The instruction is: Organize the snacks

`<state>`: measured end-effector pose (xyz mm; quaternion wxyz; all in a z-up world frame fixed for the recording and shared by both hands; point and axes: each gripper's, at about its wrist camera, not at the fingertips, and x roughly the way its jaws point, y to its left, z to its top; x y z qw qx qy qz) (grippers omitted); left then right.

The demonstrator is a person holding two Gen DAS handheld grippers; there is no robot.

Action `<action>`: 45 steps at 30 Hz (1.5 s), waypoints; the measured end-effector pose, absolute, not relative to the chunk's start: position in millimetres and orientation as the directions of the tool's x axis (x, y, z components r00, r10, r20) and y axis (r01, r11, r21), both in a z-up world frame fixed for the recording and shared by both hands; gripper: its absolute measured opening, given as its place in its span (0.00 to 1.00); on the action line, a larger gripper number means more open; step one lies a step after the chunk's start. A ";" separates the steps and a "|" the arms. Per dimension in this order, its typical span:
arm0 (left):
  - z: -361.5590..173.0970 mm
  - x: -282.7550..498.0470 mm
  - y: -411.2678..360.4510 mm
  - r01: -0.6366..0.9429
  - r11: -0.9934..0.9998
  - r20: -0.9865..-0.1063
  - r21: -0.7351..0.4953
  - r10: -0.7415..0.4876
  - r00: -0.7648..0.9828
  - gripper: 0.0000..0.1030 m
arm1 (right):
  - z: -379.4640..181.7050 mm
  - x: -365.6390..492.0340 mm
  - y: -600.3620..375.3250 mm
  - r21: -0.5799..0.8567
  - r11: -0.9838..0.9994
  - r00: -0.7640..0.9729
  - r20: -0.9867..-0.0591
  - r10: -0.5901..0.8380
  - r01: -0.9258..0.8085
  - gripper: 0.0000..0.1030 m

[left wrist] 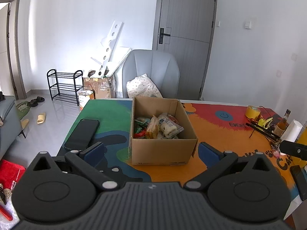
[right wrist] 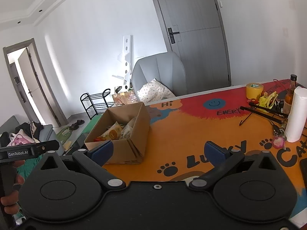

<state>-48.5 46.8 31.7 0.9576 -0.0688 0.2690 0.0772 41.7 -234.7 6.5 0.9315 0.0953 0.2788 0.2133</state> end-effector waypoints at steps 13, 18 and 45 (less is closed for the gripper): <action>31.0 -49.4 39.2 -0.142 0.987 -0.523 -0.074 0.083 0.848 1.00 | 8.5 40.2 -232.4 0.282 0.895 0.756 -0.481 0.444 -0.347 1.00; 32.1 -49.9 38.9 -0.141 0.987 -0.522 -0.074 0.082 0.849 1.00 | 8.9 38.8 -231.6 0.273 0.896 0.757 -0.481 0.443 -0.351 1.00; 36.7 -58.3 35.2 -0.124 0.990 -0.519 -0.065 0.072 0.852 1.00 | 12.0 31.1 -231.5 0.259 0.900 0.764 -0.476 0.436 -0.351 1.00</action>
